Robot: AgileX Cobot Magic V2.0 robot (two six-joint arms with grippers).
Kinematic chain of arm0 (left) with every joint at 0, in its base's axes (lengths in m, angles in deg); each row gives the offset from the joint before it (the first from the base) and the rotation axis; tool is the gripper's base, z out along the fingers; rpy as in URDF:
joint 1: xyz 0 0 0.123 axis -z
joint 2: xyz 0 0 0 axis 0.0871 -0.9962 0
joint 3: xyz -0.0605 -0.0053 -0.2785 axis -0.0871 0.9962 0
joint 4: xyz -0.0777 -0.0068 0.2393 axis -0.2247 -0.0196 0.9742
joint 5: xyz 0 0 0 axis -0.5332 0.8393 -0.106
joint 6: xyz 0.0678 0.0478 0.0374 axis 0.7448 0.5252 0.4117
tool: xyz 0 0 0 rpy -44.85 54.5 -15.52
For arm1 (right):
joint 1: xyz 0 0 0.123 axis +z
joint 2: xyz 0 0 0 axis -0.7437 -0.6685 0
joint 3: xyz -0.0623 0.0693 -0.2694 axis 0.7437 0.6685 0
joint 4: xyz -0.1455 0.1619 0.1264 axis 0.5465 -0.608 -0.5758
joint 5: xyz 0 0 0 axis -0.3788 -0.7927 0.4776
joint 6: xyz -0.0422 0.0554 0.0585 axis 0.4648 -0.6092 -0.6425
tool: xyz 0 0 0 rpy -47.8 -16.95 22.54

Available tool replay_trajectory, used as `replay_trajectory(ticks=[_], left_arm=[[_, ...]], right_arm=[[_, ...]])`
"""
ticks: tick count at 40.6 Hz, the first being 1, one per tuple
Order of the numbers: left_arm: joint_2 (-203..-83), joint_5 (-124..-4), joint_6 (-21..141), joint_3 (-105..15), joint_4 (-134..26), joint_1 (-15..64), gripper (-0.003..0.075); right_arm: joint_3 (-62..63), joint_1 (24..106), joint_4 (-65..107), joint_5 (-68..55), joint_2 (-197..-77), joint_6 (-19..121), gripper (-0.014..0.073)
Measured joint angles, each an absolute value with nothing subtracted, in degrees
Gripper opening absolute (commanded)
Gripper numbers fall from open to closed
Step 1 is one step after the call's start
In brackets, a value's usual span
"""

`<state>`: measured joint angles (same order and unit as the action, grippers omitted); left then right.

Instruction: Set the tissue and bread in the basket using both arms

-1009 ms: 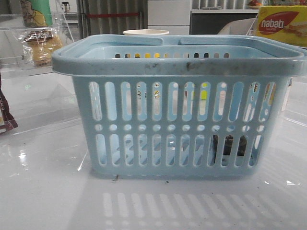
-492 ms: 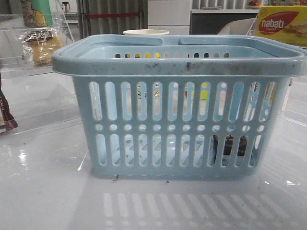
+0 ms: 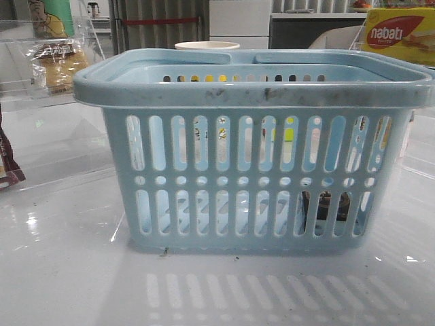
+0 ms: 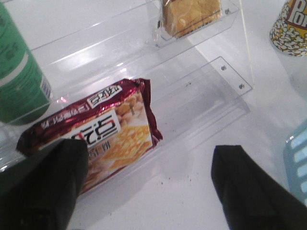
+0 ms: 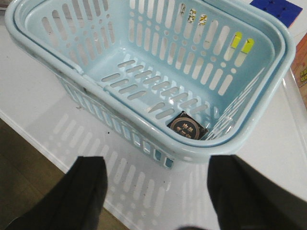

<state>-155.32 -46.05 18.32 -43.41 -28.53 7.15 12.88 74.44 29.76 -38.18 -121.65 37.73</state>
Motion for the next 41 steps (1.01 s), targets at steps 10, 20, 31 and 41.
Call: replay_trajectory(ticks=[10,20,31,41], left_arm=[[-172.6,-47.4,18.3,-56.7,-28.8,7.2,0.0582],[-184.9,-48.4,18.3,-68.0,-28.8,7.3,0.0583],[-193.7,-48.5,18.3,-76.0,-30.0,7.3,0.0582],[-197.4,-49.0,18.5,-80.0,-31.8,7.3,0.0582]], right_arm=[[12.9,74.4,29.8,-38.2,-121.7,37.7,0.0549],[12.9,74.4,29.8,-38.2,-121.7,37.7,0.0549],[12.9,74.4,29.8,-38.2,-121.7,37.7,0.0549],[12.9,74.4,29.8,-38.2,-121.7,37.7,0.0549]])
